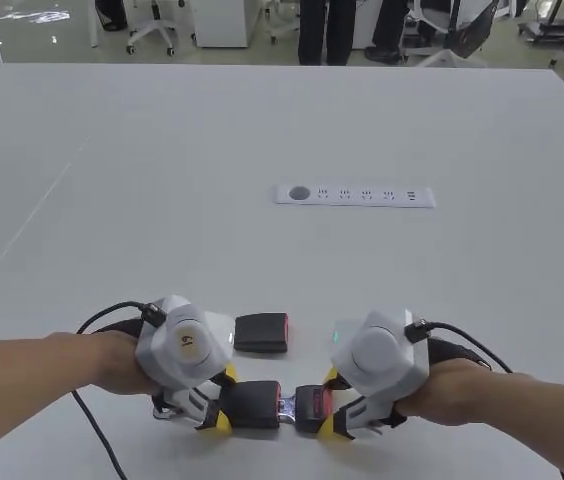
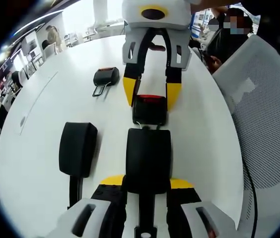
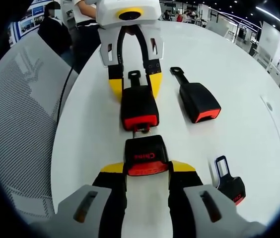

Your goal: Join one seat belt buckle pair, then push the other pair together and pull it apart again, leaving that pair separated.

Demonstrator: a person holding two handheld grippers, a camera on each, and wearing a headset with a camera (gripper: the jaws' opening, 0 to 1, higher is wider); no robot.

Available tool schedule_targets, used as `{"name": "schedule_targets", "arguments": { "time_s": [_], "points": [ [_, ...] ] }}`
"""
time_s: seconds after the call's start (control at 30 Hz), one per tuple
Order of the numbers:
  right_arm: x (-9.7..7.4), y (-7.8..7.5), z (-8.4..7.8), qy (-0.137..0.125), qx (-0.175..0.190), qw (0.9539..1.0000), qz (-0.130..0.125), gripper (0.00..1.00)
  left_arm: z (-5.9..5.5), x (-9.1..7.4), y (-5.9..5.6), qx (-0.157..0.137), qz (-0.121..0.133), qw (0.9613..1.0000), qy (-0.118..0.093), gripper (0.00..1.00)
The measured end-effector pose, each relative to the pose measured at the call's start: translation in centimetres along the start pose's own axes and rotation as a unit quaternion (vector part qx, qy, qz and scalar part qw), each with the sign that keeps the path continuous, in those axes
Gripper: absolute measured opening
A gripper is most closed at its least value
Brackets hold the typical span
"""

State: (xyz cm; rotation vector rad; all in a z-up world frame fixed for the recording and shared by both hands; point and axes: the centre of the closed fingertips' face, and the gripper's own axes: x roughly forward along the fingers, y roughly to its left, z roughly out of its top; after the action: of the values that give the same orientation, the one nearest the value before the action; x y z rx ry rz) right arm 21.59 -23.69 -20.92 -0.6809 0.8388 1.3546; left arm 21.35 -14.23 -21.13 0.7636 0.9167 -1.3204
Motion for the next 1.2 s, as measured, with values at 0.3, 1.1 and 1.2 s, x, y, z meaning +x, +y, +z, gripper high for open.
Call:
{"name": "schedule_targets", "arguments": {
  "time_s": [0.3,1.1,1.2],
  "points": [
    [0.5,0.6,0.6,0.000,0.004,1.0000,-0.003,0.30,0.1,0.0,0.0,0.004,-0.002,1.0000,0.006,0.30],
    [0.6,0.2,0.9,0.012,0.025,0.9993,-0.023,0.29,0.2,0.1,-0.1,0.007,-0.001,1.0000,0.006,0.30],
    [0.6,0.1,1.0,0.013,0.025,0.9993,-0.024,0.29,0.2,0.1,-0.1,0.010,-0.002,0.9999,0.007,0.30]
  ]
}}
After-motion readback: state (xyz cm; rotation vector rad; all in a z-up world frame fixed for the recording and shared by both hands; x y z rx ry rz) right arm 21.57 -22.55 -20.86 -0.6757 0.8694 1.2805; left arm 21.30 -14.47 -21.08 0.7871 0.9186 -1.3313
